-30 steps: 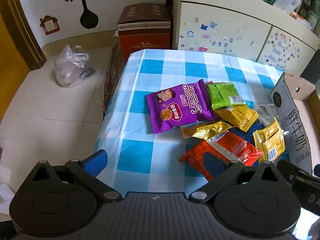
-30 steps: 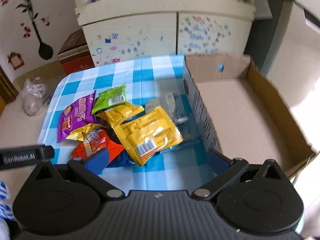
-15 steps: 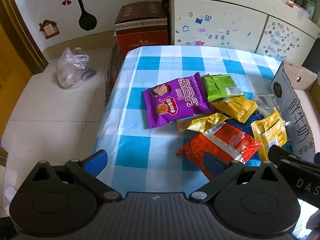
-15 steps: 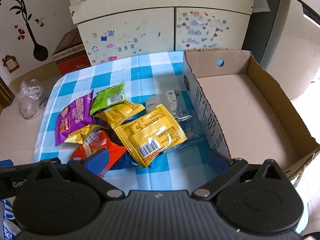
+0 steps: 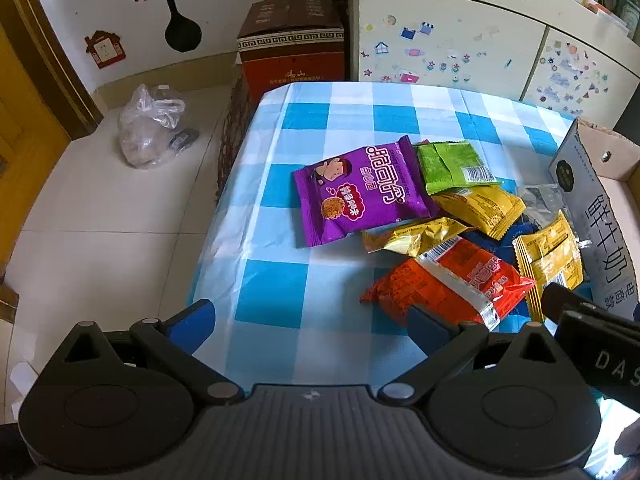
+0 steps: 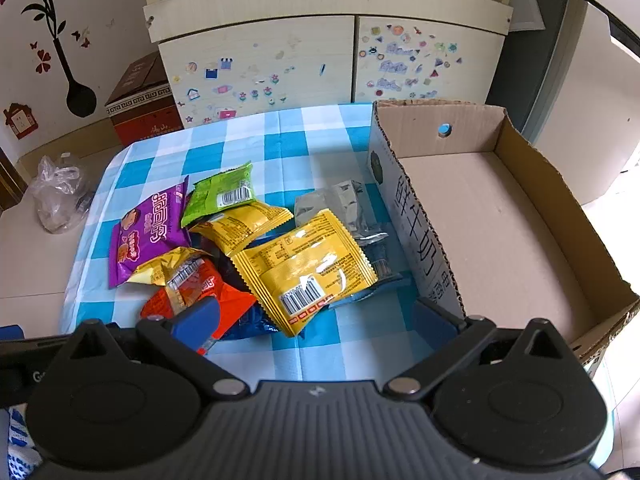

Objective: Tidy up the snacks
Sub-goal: 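Move both grippers toward the pile of snack packets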

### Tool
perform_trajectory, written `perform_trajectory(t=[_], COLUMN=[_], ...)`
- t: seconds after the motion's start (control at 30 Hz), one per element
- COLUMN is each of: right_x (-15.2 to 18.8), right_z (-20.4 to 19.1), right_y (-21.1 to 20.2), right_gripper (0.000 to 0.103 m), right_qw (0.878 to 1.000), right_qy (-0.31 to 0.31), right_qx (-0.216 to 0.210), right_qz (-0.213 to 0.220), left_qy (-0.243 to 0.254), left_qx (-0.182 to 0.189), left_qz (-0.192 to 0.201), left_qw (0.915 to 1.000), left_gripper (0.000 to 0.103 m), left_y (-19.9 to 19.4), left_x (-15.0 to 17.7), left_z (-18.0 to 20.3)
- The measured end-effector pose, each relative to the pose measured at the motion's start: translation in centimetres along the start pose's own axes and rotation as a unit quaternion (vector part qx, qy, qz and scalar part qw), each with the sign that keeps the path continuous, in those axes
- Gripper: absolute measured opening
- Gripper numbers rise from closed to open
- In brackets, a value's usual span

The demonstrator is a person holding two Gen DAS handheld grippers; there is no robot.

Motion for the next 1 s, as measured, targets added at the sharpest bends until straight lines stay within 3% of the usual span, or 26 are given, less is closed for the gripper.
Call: perform_trajectory(t=[0.17,0.47,1.0], right_x=[-0.1,0.0,0.2], right_z=[0.0,-0.1,-0.8], right_y=[0.1,0.3,0.9], right_gripper=[0.102,0.102,0.102], right_qw=[1.0,1.0,1.0], right_qy=[0.008,0.009,-0.007], right_qx=[-0.006,-0.007,-0.006], right_qz=[-0.001,-0.004,-0.009], left_qy=[-0.03,-0.029,-0.034], left_qx=[0.006,-0.004,-0.011], left_qz=[0.001,0.014,-0.021], left_qw=[0.9995,0.9995,0.9991], left_gripper=[0.102,0.102,0.102], left_y=[0.0,-0.3,0.7], left_x=[0.2,0.3,0.8], left_z=[-0.2,-0.3,-0.9])
Point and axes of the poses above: each gripper's, at about its wrist camera, not at the fingertips, and y roughly the way its jaws point, z to its right, x to its underside, the point moved 8 cm from there along y, roughly the way its jaws point, and after that the axes turned 1 degree about -z, right-handed, at the moved point
